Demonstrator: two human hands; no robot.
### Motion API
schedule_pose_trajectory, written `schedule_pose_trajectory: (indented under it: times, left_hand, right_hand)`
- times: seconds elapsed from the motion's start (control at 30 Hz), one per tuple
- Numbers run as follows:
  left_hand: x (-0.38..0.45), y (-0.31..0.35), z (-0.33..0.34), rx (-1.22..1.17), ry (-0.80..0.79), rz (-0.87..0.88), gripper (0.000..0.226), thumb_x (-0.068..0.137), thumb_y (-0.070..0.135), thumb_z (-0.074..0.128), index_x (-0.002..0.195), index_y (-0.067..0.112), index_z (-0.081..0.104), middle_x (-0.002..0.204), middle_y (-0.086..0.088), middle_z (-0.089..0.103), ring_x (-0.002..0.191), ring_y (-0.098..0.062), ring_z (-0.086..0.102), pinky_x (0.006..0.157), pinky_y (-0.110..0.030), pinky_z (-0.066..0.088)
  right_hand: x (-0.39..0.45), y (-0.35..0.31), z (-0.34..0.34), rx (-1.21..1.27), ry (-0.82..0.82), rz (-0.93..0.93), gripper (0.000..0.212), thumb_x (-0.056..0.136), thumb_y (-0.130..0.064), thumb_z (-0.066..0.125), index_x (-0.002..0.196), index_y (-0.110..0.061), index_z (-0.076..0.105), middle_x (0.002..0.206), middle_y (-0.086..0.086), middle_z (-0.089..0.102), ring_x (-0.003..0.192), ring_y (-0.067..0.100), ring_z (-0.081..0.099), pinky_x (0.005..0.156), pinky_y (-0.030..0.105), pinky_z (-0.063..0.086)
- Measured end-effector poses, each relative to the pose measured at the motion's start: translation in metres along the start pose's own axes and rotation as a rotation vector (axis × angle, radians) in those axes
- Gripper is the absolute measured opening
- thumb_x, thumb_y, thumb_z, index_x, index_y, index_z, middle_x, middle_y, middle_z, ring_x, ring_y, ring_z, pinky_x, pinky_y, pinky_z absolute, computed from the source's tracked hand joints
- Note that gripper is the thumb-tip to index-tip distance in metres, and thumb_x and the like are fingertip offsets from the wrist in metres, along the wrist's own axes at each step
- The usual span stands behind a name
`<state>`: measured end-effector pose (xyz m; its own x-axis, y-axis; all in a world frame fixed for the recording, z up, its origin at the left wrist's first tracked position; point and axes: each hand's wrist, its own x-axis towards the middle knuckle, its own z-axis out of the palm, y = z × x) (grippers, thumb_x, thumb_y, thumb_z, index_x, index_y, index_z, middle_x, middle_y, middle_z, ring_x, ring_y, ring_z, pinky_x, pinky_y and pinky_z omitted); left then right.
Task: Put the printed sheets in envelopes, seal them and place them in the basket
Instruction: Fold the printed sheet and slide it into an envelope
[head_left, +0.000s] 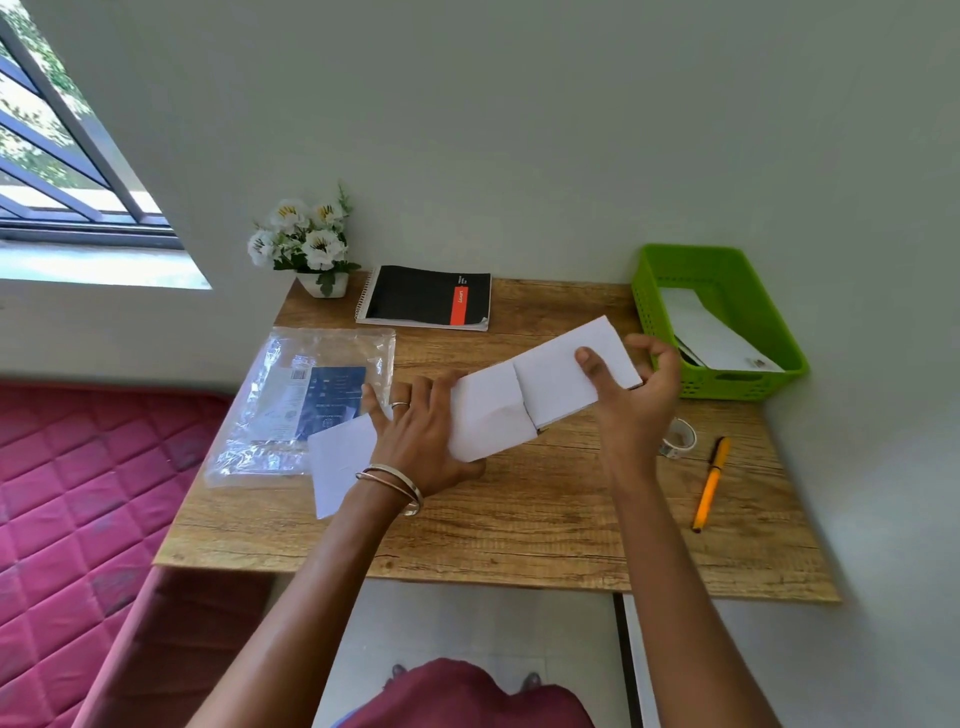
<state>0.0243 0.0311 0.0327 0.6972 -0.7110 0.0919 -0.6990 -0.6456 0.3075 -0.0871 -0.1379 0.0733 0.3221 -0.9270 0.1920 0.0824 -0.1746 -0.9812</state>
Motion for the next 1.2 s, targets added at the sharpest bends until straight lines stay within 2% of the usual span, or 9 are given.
schedule_pose_trajectory:
  times: [0.2,0.37,0.5,0.7,0.83,0.9,1.0,1.07,1.2]
  left_hand:
    - [0.000,0.005,0.005,-0.026,0.016,-0.037,0.105,0.055,0.064,0.067,0.139,0.023,0.019,0.127,-0.003,0.035,0.124,-0.030,0.033,0.105,-0.069,-0.003]
    - [0.000,0.004,0.005,-0.042,0.035,-0.062,0.103,0.057,0.063,0.069,0.138,0.024,0.019,0.128,-0.002,0.036,0.124,-0.029,0.033,0.107,-0.068,-0.001]
    - [0.000,0.006,0.006,-0.058,0.048,-0.064,0.101,0.057,0.063,0.067,0.138,0.025,0.019,0.127,-0.002,0.036,0.122,-0.028,0.034,0.107,-0.068,0.003]
    - [0.000,0.009,0.005,-0.055,0.063,-0.064,0.101,0.054,0.067,0.058,0.138,0.025,0.021,0.127,-0.002,0.038,0.121,-0.027,0.036,0.107,-0.068,0.006]
    - [-0.001,0.009,0.006,-0.042,0.039,-0.067,0.103,0.054,0.068,0.061,0.139,0.025,0.020,0.127,-0.003,0.037,0.123,-0.028,0.036,0.107,-0.067,0.003]
    - [-0.002,0.011,0.007,-0.054,0.036,-0.080,0.104,0.053,0.068,0.061,0.138,0.025,0.019,0.126,-0.002,0.037,0.122,-0.027,0.035,0.108,-0.067,0.003]
    - [-0.002,0.016,0.004,-0.117,0.016,-0.125,0.109,0.055,0.066,0.070,0.140,0.025,0.015,0.128,-0.004,0.034,0.124,-0.029,0.030,0.108,-0.066,0.005]
    - [0.000,0.019,0.001,-0.159,-0.012,-0.160,0.119,0.050,0.075,0.069,0.142,0.026,0.012,0.130,-0.007,0.032,0.124,-0.031,0.028,0.108,-0.064,0.012]
    - [0.006,0.028,-0.007,-0.329,-0.088,-0.186,0.129,0.038,0.087,0.059,0.143,0.032,0.009,0.137,-0.007,0.031,0.125,-0.031,0.032,0.104,-0.058,0.027]
  right_hand:
    - [-0.024,0.004,0.011,-0.159,-0.343,-0.103,0.006,0.085,-0.022,0.071,0.090,-0.020,0.069,0.084,-0.009,0.069,0.076,0.004,0.063,0.065,0.025,0.053]
    - [-0.030,0.001,0.013,-0.427,-0.483,-0.192,0.026,0.091,-0.040,0.059,0.099,-0.020,0.073,0.090,-0.016,0.060,0.099,0.010,0.047,0.090,0.038,0.029]
    - [-0.033,0.002,0.014,-0.583,-0.521,-0.210,0.048,0.084,-0.062,0.050,0.089,-0.022,0.074,0.105,-0.010,0.051,0.108,0.011,0.033,0.086,0.036,0.017]
    - [-0.031,0.001,0.015,-0.675,-0.652,0.028,0.063,0.065,-0.079,0.046,0.084,-0.026,0.073,0.147,-0.005,0.023,0.133,0.019,0.012,0.106,0.052,0.015]
    - [-0.025,0.001,0.009,-0.627,-0.846,0.179,0.076,0.048,-0.085,0.058,0.093,-0.027,0.075,0.151,-0.010,0.019,0.137,0.021,0.009,0.111,0.059,0.015]
    - [-0.021,0.000,0.006,-0.511,-0.875,0.221,0.071,0.050,-0.077,0.068,0.100,-0.027,0.074,0.143,-0.005,0.034,0.133,0.023,0.026,0.108,0.054,0.030]
    - [-0.018,-0.001,0.002,-0.152,-0.744,0.242,0.047,0.070,-0.030,0.083,0.113,-0.020,0.068,0.118,0.003,0.060,0.103,0.023,0.061,0.078,0.034,0.056]
    - [-0.021,-0.001,0.002,0.023,-0.581,0.250,0.045,0.073,-0.010,0.080,0.114,-0.019,0.062,0.109,0.008,0.065,0.090,0.025,0.067,0.068,0.036,0.059]
    - [-0.023,0.003,0.008,0.146,-0.326,0.251,0.055,0.077,0.000,0.074,0.121,-0.023,0.050,0.096,0.019,0.066,0.085,0.025,0.070,0.061,0.038,0.059]
